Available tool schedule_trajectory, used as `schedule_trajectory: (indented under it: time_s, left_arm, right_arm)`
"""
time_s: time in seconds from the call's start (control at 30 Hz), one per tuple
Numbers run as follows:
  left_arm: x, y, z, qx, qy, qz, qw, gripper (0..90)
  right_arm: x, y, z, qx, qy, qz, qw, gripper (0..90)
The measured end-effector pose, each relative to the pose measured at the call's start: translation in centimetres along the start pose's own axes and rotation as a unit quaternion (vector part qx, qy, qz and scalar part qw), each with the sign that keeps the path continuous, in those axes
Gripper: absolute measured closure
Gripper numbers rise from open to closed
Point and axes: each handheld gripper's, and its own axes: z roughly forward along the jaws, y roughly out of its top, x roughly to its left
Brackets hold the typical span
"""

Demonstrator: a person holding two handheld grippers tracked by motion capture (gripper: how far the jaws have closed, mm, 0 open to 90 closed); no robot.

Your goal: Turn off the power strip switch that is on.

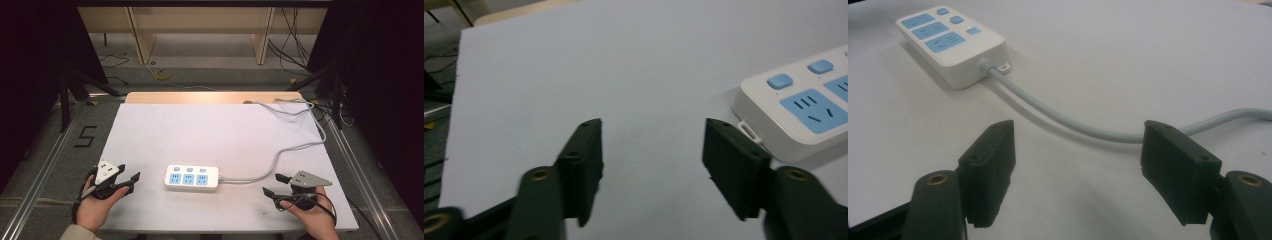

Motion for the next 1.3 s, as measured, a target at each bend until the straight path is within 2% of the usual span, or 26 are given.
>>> schedule_trajectory:
  time_s: [0.1, 0.23, 0.43, 0.63, 1.03, 1.3]
  left_arm:
    - [0.1, 0.1, -0.3, 0.002, 0.019, 0.010, 0.9998, 70.8]
    - [0.0, 0.1, -0.7, -0.003, 0.026, 0.008, 0.9996, 88.5]
    - [-0.5, 0.5, -0.8, -0.002, 0.010, 0.010, 0.9999, 89.5]
    - [-1.0, 0.9, -0.9, -0.006, 0.004, 0.006, 1.0000, 89.5]
    - [-1.1, 1.3, -0.9, -0.007, 0.003, -0.007, 0.9999, 89.5]
    - [-1.2, 1.6, -0.9, -0.004, 0.007, -0.004, 1.0000, 89.6]
  right_arm:
    - [0.0, 0.0, 0.0, 0.000, 0.001, -0.001, 1.0000, 31.0]
    - [0.0, 0.0, 0.1, 0.002, 0.002, -0.002, 1.0000, 31.1]
    - [0.0, 0.0, 0.1, 0.004, 0.002, -0.004, 1.0000, 31.1]
    - [0.0, 0.0, 0.1, 0.005, 0.002, -0.006, 1.0000, 31.1]
    - [0.1, 0.0, 0.2, 0.007, 0.004, -0.004, 1.0000, 31.0]
    - [0.1, 0.0, 0.2, 0.008, 0.005, -0.005, 0.9999, 31.0]
